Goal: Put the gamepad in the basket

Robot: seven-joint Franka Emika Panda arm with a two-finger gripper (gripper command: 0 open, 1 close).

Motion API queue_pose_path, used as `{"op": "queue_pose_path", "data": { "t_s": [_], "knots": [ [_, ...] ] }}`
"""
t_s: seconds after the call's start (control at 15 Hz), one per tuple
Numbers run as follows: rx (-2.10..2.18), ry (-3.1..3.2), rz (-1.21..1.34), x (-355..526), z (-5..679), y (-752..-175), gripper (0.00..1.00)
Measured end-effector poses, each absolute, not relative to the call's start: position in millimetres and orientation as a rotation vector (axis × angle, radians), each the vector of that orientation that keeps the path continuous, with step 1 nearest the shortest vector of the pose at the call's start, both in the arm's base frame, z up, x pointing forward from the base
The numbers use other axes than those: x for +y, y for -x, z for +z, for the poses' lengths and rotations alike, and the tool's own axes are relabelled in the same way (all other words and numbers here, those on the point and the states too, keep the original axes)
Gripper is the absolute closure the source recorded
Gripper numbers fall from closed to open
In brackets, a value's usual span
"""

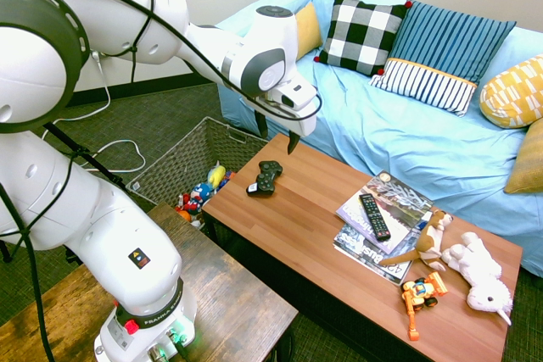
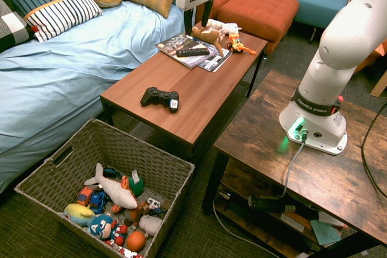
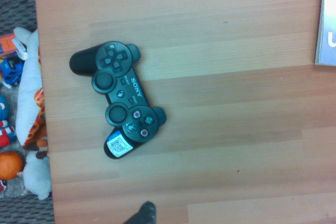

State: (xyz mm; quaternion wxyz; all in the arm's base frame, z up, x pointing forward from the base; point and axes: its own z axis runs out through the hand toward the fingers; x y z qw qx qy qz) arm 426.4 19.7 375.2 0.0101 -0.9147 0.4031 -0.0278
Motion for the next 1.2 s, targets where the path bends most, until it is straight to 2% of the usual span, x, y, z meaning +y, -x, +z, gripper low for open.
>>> {"op": "queue_pose_path", "data": {
  "t_s": [0.33, 0.87, 1.07, 1.2],
  "knots": [
    [1.206, 2.867, -0.132, 34, 362, -435, 0.00],
    [1.014, 2.983, -0.271, 105, 275, -447, 0.00],
    [1.003, 3.001, -0.234, 133, 240, -468, 0.00],
    [0.977, 3.009, -0.268, 135, 239, -469, 0.00]
  ]
}}
